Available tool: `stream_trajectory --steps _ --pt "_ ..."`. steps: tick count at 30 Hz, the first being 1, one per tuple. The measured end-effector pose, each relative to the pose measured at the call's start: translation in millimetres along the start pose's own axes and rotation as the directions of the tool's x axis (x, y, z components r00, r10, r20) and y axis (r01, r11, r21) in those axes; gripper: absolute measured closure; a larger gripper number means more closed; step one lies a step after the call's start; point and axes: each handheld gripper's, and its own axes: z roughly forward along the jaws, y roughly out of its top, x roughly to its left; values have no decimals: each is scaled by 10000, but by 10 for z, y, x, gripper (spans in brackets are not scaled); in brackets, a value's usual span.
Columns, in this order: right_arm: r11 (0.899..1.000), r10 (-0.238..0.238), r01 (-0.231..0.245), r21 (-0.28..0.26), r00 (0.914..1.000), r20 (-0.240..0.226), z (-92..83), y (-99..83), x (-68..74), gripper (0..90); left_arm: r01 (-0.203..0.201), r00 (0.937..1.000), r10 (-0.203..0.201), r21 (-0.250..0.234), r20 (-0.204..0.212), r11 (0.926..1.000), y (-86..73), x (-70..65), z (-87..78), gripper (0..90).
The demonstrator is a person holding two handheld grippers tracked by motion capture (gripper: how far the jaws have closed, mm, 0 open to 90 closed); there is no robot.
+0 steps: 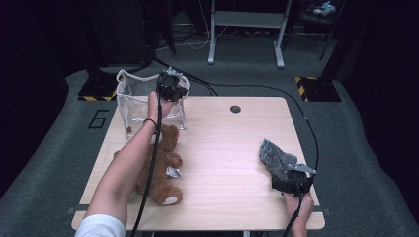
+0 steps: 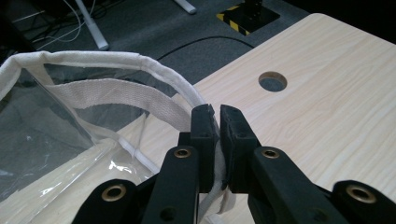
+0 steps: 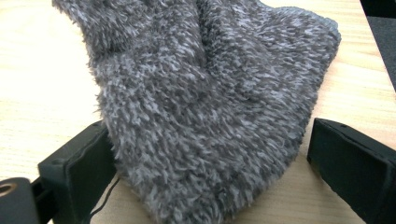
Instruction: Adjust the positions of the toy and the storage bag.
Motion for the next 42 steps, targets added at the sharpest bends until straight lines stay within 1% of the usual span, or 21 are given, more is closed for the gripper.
stream_trajectory --steps 1,2,4,10,11,12,13,15,19,20,21,28,31,32,33,34,35,36,38,41,42 --pt "10000 1 -1 2 10000 -1 0 0 0 33 -119 9999 119 92 27 9999 7 -8 0 841" --pt "10000 -2 2 0 10000 -3 0 0 0 33 -45 10000 44 30 80 10000 11 -26 11 842" --pt "10000 -2 2 1 10000 -3 0 0 0 33 -169 9998 167 101 141 9998 25 -46 13 841" --pt "10000 -1 1 4 10000 -4 0 0 0 33 -259 9989 259 -3 392 9997 65 -160 55 841" --pt "10000 6 -6 2 10000 -5 0 0 0 33 -390 9984 388 37 421 9992 74 -176 59 841" --pt "10000 -3 3 2 10000 -2 -1 -1 0 33 -236 9987 237 -35 451 9997 81 -209 71 840" --pt "10000 -54 54 -20 10000 -8 1 0 -4 33 -390 9979 389 8 520 9992 91 -223 77 841" --pt "10000 3 -3 4 10000 -3 -1 -1 0 33 -483 9970 479 44 602 9988 108 -261 86 840" --pt "10000 -53 53 -18 10000 -12 1 0 -4 33 -435 9965 439 -70 718 9990 134 -340 121 840" --pt "10000 -27 27 -7 10000 -8 0 -1 -2 33 -586 9954 582 27 757 9983 145 -348 120 840" --pt "10000 -56 55 -18 10000 -11 1 0 -4 33 -501 9959 506 -84 755 9987 150 -374 135 840" --pt "10000 -6 6 6 10000 -12 -1 -1 0 33 -735 9920 735 -35 1028 9973 207 -496 181 838" --pt "10000 -15 15 9 10000 -16 0 0 -1 33 -603 9926 613 -131 1049 9981 210 -523 192 827" --pt "10000 -10 10 26 10000 -9 -1 2 -1 33 -526 9922 548 -220 1124 9984 211 -512 182 805" --pt "10000 -26 26 44 10000 -17 -1 4 -2 33 -435 9930 460 -249 1084 9987 216 -506 169 748" --pt "10000 12 -12 66 10000 -20 -2 5 0 33 -480 9942 498 -210 954 9986 221 -504 157 694" --pt "9999 -107 107 61 9999 -72 4 11 -11 32 -507 9948 516 -131 876 9986 227 -493 133 630" --pt "9999 -117 118 114 9999 -95 4 15 -13 30 -289 9958 309 -240 865 9993 227 -484 110 551" --pt "9997 -209 212 152 9996 -184 2 20 -6 30 -108 9976 127 -290 674 9995 225 -445 32 435" --pt "9987 -429 434 259 9989 -188 -35 43 15 33 285 9977 -246 -613 628 9977 210 -356 -114 332" --pt "9984 -551 553 85 9983 -181 -71 63 31 39 306 9980 -270 -645 570 9974 203 -319 -171 314"
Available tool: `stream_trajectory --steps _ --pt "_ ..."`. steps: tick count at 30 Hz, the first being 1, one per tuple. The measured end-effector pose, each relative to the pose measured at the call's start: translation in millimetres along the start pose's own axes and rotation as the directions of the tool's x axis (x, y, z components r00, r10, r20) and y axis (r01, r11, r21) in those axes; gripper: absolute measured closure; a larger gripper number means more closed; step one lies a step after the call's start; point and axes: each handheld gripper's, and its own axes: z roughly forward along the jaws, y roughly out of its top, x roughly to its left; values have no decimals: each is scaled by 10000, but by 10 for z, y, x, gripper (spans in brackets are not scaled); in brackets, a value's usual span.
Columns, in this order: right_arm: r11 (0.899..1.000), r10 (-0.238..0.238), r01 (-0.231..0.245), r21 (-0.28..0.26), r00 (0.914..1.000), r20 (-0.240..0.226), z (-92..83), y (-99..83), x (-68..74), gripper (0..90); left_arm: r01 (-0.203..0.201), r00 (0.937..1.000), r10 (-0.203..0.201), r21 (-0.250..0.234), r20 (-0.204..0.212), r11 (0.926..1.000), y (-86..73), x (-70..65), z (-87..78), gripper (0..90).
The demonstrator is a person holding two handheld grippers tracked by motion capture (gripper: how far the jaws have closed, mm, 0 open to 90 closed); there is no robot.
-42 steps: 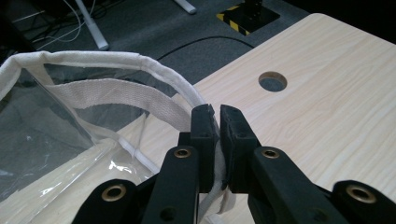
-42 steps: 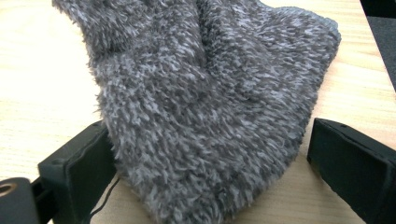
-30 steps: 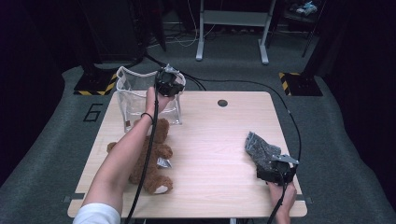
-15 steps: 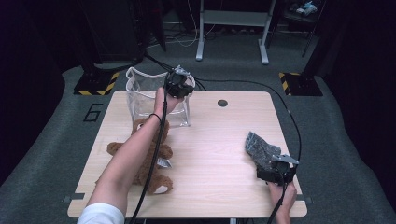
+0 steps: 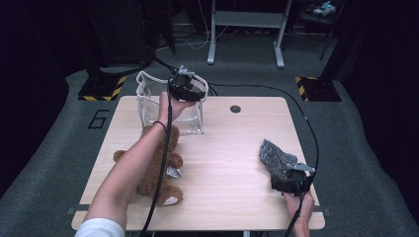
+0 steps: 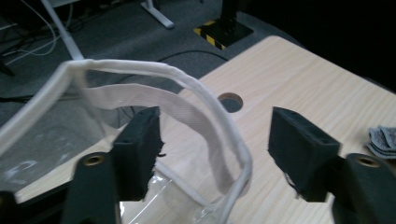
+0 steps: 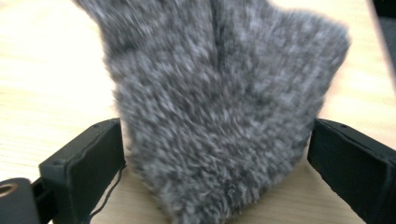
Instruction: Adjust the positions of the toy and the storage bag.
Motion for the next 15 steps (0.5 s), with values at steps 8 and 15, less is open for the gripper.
stream_trajectory --steps 8,15 --pt "9932 -1066 1019 -564 9904 -877 -184 417 281 47 604 9974 -605 -43 -402 9982 -116 282 -409 185" --pt "9848 -1699 1617 -628 9721 -1617 -99 718 548 58 990 9929 -1001 -208 -647 9949 -286 535 -686 160"
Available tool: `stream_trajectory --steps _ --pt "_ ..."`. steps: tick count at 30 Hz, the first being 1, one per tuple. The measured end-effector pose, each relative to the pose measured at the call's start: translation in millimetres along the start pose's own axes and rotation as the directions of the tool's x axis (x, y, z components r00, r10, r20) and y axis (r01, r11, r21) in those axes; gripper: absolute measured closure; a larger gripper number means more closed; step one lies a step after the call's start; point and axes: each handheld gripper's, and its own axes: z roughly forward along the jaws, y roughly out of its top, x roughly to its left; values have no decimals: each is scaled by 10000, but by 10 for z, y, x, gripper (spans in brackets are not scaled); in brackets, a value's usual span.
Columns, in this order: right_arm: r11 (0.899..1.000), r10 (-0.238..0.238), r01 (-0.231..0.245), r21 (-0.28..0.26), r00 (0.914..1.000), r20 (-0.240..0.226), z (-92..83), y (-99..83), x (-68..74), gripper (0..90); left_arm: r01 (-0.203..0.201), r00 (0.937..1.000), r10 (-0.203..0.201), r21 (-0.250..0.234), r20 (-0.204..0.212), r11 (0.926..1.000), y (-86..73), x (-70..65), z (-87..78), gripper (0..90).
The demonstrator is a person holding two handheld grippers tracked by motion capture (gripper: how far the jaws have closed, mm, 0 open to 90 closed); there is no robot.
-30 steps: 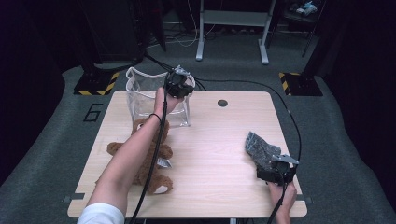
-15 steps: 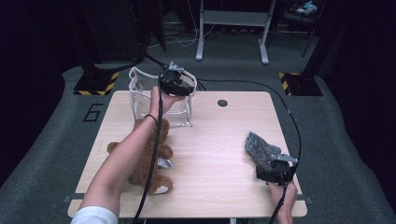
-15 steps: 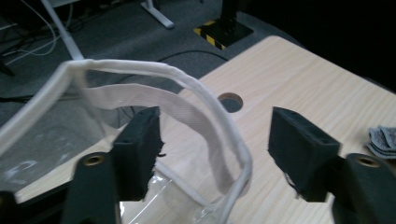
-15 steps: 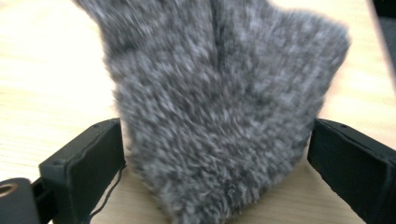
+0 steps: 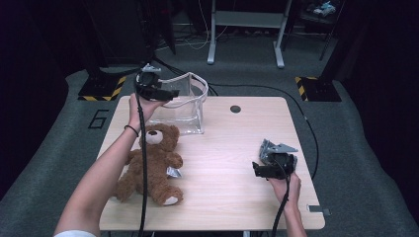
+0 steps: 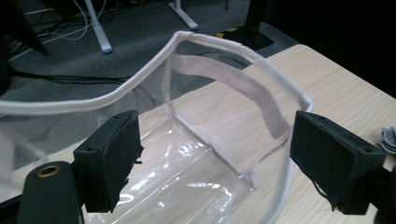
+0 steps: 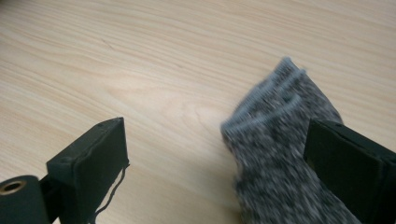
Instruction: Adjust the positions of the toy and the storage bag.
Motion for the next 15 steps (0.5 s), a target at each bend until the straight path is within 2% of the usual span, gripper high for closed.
stream_trajectory --steps 5,9,13,15 --pt "9997 -126 132 204 9995 -292 161 121 91 63 143 9994 -148 -146 -309 9998 -100 162 -173 159" --pt "9988 -272 290 384 9985 -480 271 146 145 65 542 9965 -564 -356 -619 9979 -193 301 -274 159" --pt "9987 -216 232 462 9992 -349 295 94 142 67 995 9910 -1039 -548 -847 9935 -277 431 -363 163" --pt "9988 -88 97 472 9998 -193 290 51 121 68 1090 9889 -1127 -429 -969 9931 -314 478 -387 161"
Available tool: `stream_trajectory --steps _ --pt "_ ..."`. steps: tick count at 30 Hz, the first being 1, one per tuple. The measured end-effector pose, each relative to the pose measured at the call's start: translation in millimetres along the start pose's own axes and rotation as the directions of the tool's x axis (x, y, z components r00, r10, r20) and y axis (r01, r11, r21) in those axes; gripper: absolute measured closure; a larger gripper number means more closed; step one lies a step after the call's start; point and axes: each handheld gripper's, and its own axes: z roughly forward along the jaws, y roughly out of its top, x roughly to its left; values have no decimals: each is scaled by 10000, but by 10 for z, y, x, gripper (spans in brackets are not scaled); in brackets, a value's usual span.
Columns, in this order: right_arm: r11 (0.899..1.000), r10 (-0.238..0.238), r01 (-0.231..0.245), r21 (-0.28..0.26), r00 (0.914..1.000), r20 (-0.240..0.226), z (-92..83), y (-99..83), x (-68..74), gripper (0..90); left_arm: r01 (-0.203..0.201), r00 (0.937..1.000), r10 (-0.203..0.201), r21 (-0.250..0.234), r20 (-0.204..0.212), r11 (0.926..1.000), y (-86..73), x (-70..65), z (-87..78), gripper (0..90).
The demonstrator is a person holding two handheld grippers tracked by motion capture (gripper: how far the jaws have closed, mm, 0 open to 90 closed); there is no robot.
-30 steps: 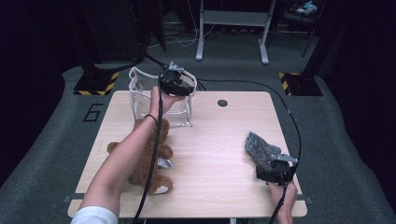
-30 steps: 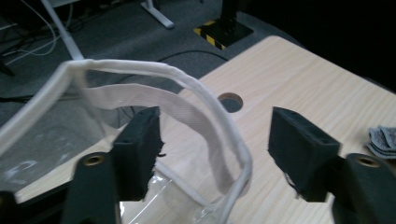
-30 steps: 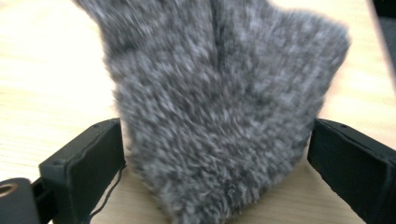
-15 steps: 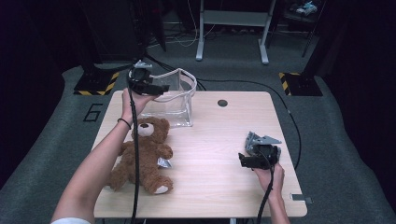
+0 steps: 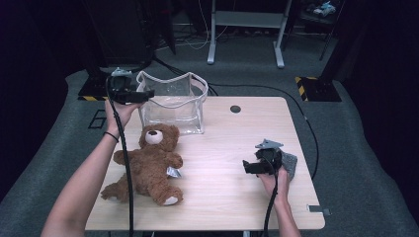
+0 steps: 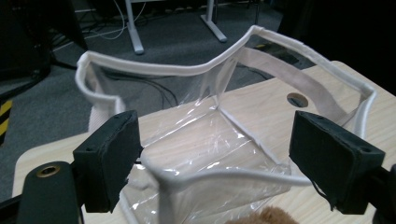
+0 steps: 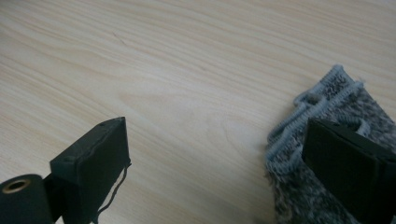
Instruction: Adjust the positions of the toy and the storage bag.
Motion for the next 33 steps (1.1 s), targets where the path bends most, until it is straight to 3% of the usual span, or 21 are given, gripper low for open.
stream_trajectory --steps 6,9,11,13,17,19,23,27,33 --pt "9995 303 -302 -31 9992 279 -73 -147 -129 71 601 9981 -607 537 102 9968 -197 168 69 204" --pt "9990 443 -444 24 9982 413 -98 -251 -180 74 1105 9909 -1140 505 720 9926 -305 249 134 267" --pt "9987 512 -512 -11 9974 498 -117 -322 -216 79 717 9929 -787 789 888 9943 -363 253 185 350" --pt "9985 552 -554 3 9963 656 -132 -389 -248 84 338 9961 -422 1064 777 9937 -428 233 233 431" --pt "9978 655 -660 17 9927 1013 -155 -501 -309 91 280 9982 -344 1226 501 9921 -565 211 329 556" --pt "9960 878 -892 74 9898 1121 -158 -550 -349 91 125 9975 -219 1389 665 9902 -621 220 360 657" --pt "9960 886 -895 26 9894 1150 -168 -593 -362 93 -18 9985 -48 1179 552 9930 -675 211 415 785" --pt "9961 874 -880 8 9903 1079 -162 -617 -370 92 -245 9982 185 1081 570 9938 -665 217 457 837" --pt "9961 879 -884 -9 9899 1109 -133 -654 -362 93 -452 9969 379 1059 695 9934 -636 218 508 844"
